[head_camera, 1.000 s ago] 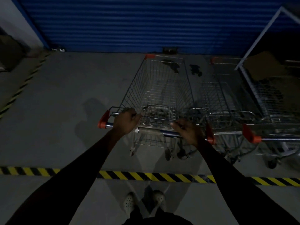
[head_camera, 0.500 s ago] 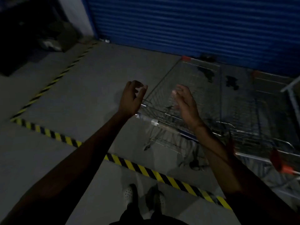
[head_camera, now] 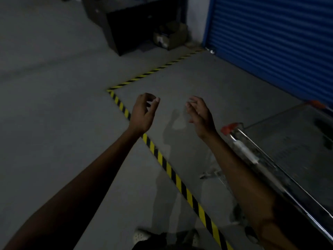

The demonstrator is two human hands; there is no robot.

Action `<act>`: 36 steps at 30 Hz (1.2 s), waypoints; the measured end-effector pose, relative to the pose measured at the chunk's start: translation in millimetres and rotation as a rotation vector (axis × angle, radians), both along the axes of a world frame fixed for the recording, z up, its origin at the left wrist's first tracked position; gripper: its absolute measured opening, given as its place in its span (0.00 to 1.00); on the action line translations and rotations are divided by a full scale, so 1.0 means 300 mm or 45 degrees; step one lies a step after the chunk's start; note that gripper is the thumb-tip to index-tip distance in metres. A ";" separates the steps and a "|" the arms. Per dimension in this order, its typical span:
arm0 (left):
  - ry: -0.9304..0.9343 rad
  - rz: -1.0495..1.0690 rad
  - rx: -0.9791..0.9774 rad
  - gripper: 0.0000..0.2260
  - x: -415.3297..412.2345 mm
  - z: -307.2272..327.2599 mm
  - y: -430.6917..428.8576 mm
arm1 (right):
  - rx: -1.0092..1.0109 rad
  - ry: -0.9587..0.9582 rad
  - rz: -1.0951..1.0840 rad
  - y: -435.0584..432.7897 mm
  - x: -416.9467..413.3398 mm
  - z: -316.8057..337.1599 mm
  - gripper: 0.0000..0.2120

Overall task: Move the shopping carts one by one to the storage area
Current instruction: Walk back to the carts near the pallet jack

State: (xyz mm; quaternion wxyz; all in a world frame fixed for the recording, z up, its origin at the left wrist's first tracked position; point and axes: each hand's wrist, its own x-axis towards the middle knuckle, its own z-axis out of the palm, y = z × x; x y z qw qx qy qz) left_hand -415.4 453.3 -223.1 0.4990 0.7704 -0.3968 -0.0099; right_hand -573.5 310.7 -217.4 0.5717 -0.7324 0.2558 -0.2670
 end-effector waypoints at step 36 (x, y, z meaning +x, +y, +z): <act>-0.171 1.611 -0.338 0.15 1.135 0.112 2.057 | 0.020 0.388 1.555 1.952 1.915 -0.400 0.34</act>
